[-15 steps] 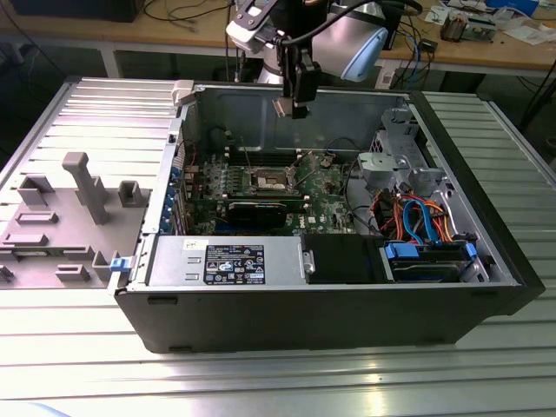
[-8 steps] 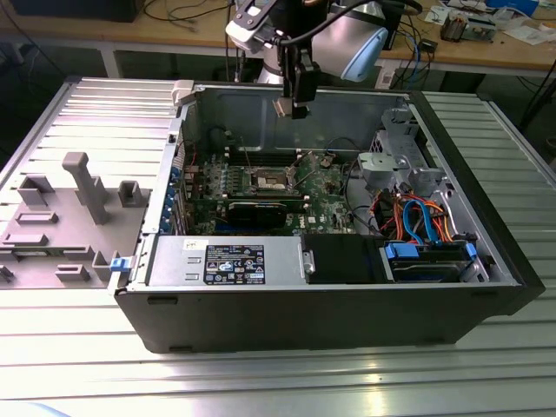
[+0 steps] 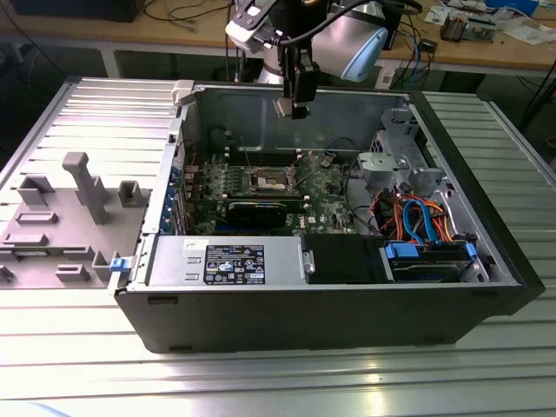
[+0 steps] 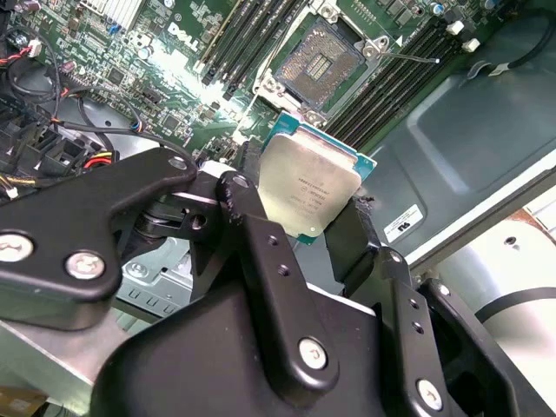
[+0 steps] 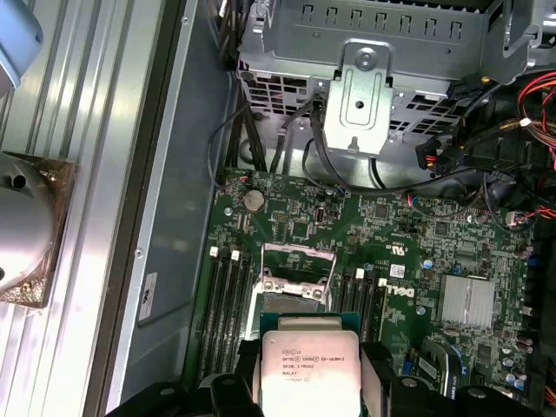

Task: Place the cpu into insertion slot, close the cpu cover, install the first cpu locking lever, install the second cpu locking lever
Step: 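Place the cpu into insertion slot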

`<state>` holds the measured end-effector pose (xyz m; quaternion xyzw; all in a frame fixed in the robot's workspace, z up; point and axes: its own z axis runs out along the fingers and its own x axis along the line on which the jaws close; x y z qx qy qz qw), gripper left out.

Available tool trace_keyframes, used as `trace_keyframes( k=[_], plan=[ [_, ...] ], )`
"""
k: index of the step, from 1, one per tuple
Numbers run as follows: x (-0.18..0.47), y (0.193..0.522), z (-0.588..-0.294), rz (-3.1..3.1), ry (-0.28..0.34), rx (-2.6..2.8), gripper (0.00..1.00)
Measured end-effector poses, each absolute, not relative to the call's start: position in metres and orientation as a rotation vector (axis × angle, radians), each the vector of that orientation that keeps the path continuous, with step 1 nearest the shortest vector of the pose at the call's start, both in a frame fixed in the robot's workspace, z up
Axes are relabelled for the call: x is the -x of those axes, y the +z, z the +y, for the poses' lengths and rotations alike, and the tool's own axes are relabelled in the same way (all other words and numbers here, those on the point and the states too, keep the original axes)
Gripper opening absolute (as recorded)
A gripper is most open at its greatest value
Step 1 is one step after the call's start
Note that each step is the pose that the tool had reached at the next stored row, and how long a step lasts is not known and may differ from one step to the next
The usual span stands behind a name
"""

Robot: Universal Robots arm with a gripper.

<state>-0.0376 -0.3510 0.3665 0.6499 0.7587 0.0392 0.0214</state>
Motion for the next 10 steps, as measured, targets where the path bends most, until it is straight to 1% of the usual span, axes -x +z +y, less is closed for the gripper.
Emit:
trace_keyframes(
  k=[10],
  plan=[
    [0.0377,0.3609,-0.3509,2.307,0.119,-2.063,0.54]
  ],
)
